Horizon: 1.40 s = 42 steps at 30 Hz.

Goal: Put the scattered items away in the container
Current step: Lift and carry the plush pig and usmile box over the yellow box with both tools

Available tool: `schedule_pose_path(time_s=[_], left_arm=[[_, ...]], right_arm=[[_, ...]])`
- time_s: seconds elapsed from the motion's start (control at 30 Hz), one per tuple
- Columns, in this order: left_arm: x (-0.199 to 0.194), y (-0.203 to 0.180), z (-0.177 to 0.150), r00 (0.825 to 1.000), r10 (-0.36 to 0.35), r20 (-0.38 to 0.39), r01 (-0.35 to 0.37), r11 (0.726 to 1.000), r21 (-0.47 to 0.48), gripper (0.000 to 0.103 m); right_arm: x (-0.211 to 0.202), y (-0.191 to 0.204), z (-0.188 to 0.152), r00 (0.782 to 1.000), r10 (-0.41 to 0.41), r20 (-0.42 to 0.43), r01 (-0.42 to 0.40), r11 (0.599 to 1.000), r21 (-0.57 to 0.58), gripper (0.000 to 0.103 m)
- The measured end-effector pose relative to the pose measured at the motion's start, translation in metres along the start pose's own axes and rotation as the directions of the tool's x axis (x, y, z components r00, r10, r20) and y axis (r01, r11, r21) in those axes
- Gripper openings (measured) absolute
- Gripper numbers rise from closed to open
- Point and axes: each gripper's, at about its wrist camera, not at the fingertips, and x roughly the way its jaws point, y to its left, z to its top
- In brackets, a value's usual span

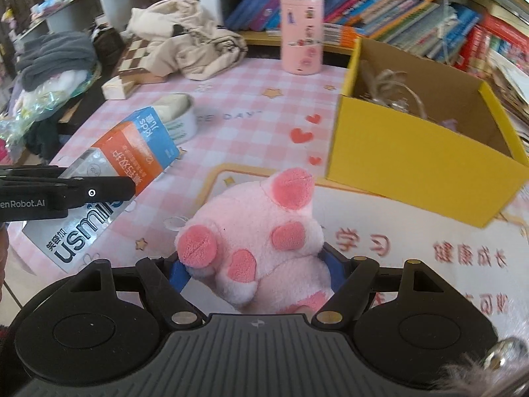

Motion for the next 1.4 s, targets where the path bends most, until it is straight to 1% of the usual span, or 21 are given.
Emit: schedule_pose_path(time_s=[0.17,0.33,0.6,0.87,1.03,1.4], left_arm=[[0.009,-0.015,-0.002,0.999,-0.042,-0.028,0.043,0.999,0.032,0.039],[0.016,-0.027,-0.003,0.996,-0.067,-0.05,0.07,0.996,0.055,0.039],[0.028,-0.052,-0.002,0.993,-0.098,-0.073,0.105,0.99,0.097,0.039],[0.04,-0.077,-0.002,0.987,-0.124,-0.104,0.138,0.981,0.137,0.039],[0.046,-0.09,-0.002,0.984,-0.131,-0.12,0.149,0.977,0.153,0.039],[0.061,-0.12,-0.004,0.98,-0.133,-0.145,0.158,0.972,0.173,0.039]], right_arm=[[-0.009,-0.011,-0.012,0.999,-0.033,-0.007,0.033,0.998,0.047,0.076],[-0.017,-0.02,-0.022,0.998,-0.055,-0.017,0.056,0.995,0.081,0.076],[-0.031,-0.04,-0.033,0.995,-0.099,-0.005,0.099,0.985,0.139,0.076],[-0.04,-0.062,-0.041,0.991,-0.132,-0.017,0.133,0.975,0.179,0.076],[-0.042,-0.075,-0.045,0.991,-0.135,-0.027,0.137,0.97,0.198,0.076],[-0.045,-0.099,-0.049,0.992,-0.119,-0.045,0.125,0.973,0.194,0.076]])
